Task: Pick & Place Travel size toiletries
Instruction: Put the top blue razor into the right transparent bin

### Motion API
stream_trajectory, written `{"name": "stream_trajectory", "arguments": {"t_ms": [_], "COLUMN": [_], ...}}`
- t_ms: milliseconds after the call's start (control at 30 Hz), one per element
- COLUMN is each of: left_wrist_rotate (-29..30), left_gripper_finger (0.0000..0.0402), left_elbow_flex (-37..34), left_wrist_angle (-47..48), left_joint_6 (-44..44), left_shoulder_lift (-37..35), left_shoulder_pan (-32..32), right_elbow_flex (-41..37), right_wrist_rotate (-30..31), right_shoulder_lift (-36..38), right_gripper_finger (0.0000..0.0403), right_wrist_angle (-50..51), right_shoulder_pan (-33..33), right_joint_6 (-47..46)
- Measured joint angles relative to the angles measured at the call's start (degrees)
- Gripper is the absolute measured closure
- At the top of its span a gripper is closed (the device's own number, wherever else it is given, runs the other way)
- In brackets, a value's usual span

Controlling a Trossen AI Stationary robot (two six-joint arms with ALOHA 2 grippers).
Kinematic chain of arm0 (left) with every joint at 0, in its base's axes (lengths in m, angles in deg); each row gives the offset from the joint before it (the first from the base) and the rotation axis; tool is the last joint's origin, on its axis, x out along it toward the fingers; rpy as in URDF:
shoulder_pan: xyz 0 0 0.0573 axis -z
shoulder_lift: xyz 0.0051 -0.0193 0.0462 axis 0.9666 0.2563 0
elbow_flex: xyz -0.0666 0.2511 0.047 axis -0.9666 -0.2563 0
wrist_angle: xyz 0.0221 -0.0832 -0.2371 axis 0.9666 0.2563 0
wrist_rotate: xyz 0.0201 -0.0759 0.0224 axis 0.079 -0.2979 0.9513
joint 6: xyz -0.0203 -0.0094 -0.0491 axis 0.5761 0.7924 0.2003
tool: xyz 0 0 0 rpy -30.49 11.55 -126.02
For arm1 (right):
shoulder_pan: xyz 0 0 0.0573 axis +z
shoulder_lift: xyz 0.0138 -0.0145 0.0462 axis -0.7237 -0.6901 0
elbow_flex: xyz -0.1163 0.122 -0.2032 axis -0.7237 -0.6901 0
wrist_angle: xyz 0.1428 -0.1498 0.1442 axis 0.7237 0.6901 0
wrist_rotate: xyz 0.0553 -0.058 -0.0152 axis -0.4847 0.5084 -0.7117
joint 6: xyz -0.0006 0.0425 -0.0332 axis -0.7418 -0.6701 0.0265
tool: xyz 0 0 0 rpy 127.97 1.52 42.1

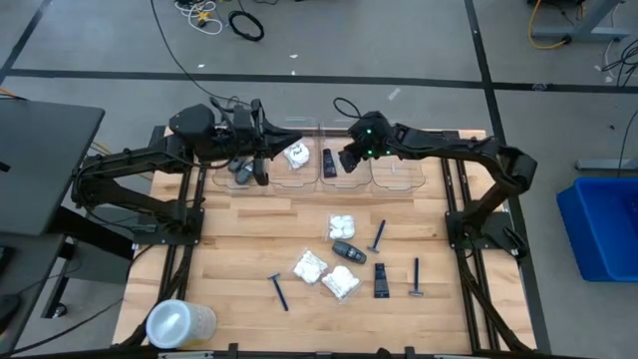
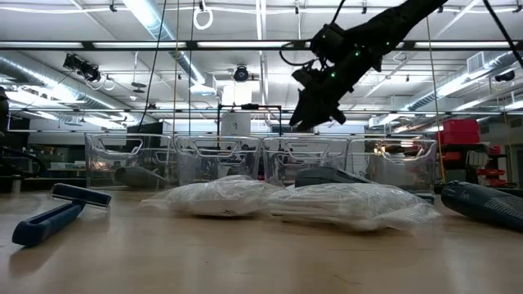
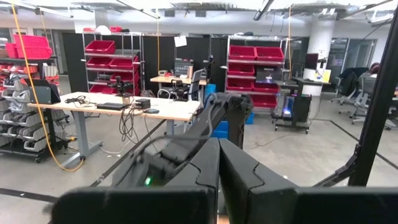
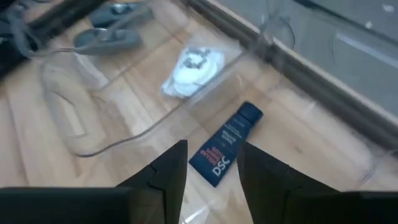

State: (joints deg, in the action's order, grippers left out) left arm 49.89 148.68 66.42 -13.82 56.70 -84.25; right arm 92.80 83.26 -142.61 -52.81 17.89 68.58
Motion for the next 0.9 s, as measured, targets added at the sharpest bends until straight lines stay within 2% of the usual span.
{"name": "stream_trajectory", "arguments": {"t_ms": [200, 400, 633, 900], "left_wrist_rotate": [0.0, 0.2, 0.2, 0.5], "left_gripper_finger": [0.0397, 0.0387, 0.0397, 0.0384], "left_elbow_flex": [0.0, 0.0, 0.0, 0.0], "left_wrist_angle": [0.4, 1.5, 1.5, 1.8], "left_joint_6": [-0.1, -0.2, -0.2, -1.0], "left_shoulder_lift": [0.0, 0.0, 0.0, 0.0], "left_shoulder_pan": [0.0, 0.0, 0.0, 0.0], "right_elbow_flex": [0.0, 0.0, 0.0, 0.0], "right_wrist_rotate": [-0.1, -0.5, -0.6, -0.6], "right_shoulder_lift": [3.2, 5.3, 5.4, 5.4], "right_gripper_finger": [0.0262, 0.0263, 0.0257, 0.0252], "right_wrist_angle": [-0.3, 0.0, 0.2, 1.6], "right_shoulder_pan": [2.1, 6.0, 10.9, 14.2], "right_joint_6": [3.2, 8.6, 13.3, 15.5]}}
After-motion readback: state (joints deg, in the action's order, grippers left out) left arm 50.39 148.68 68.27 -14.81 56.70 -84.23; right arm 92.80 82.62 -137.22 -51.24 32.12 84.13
